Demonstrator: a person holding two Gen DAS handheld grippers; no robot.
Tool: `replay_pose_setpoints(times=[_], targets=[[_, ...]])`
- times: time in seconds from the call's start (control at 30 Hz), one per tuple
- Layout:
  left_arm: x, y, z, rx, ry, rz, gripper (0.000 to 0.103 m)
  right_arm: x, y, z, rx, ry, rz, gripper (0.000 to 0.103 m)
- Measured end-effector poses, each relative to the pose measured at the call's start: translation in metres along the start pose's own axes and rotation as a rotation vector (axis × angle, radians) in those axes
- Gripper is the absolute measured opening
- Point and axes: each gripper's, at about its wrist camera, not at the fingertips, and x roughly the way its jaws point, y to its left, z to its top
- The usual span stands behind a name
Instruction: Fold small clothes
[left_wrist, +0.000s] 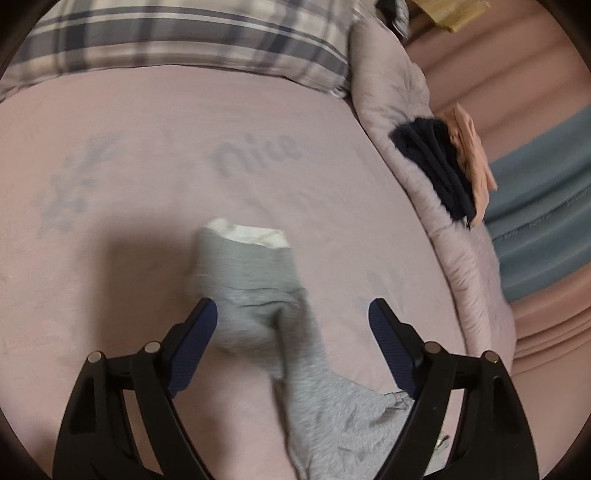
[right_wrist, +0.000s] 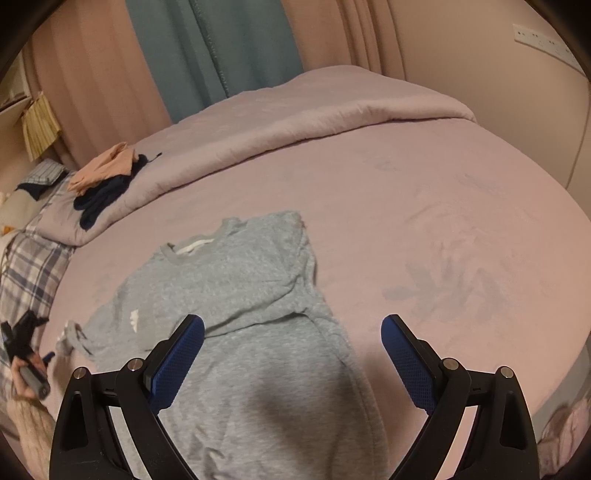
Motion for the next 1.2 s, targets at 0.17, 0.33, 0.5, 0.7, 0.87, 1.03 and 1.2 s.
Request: replay_pose_setpoints(times=[0.17, 0.33, 0.5, 0.7, 0.87, 1.03, 1.2], targets=[[0.032, -0.013, -0.009, 0.072, 0.037, 0.134, 0.082, 0.004, -0.003, 0.001, 0.007, 0.009, -0.009, 0.096], [0.043, -0.005, -0.016, 0.143, 0.026, 0.212, 0.024, 0.006, -0.004, 0.000, 0.004, 0.014, -0.002, 0.096], [0.024, 0.012, -0.012, 0.119, 0.003, 0.113, 0.005, 0.007, -0.003, -0.001, 0.006, 0.021, 0.011, 0.096], [-0.035, 0.041, -0.018, 0.065, -0.078, -0.035, 0.003, 0.003, 0.000, -0.002, -0.004, 0.011, 0.017, 0.096], [-0.057, 0.091, -0.031, 0.019, -0.090, -0.006, 0.001, 0.002, 0.003, -0.004, -0.007, 0.011, 0.035, 0.096], [-0.051, 0.113, -0.037, -0.041, -0.009, -0.027, 0.000, 0.003, 0.010, -0.006, -0.020, 0.020, 0.049, 0.096], [-0.053, 0.079, -0.031, -0.006, -0.011, -0.077, 0.054, 0.000, 0.014, -0.007, -0.034, 0.014, 0.052, 0.096]])
